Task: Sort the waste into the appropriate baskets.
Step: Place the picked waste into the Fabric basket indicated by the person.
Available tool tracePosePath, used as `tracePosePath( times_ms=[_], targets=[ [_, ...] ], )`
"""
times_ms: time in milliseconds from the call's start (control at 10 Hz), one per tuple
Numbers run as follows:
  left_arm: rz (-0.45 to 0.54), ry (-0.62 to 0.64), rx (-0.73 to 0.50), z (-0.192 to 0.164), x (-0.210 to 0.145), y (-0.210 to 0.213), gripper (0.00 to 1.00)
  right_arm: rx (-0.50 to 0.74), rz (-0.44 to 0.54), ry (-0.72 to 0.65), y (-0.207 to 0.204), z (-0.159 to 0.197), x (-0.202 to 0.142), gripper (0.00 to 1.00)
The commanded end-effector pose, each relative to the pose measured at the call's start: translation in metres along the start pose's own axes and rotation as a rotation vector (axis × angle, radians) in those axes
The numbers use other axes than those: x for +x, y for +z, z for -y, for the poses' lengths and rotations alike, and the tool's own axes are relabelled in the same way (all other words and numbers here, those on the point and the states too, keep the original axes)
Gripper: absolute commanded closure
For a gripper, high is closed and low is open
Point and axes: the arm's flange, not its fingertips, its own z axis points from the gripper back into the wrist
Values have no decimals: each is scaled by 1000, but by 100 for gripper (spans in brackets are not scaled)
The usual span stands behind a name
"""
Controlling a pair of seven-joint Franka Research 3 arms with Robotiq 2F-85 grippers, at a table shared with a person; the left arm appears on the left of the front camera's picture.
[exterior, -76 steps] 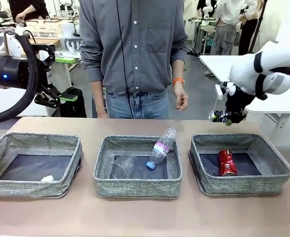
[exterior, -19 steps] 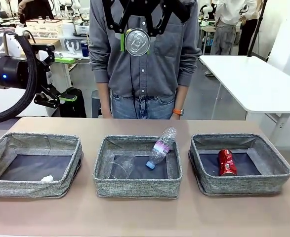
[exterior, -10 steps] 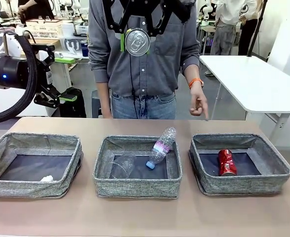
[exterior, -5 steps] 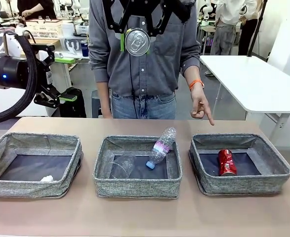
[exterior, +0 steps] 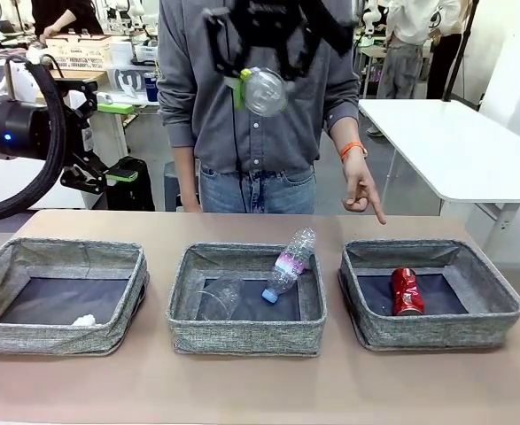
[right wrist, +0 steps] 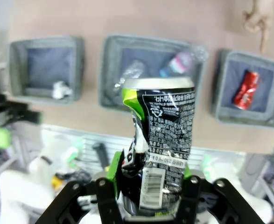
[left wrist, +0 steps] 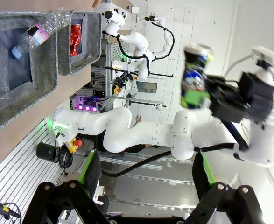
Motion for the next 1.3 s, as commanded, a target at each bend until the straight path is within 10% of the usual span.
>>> tracePosePath(
  times_ms=[0,700,1200],
  targets=[
    [0,1,-18,3,-2,-2,0,-37,37,9,-65,70,-12,48],
    [0,1,-18,3,-2,-2,0,35,-97,-51,-173,235,-50,48],
    [0,1,-18,3,-2,-2,0,46,-106,-173,-204,267,-59,48]
  ],
)
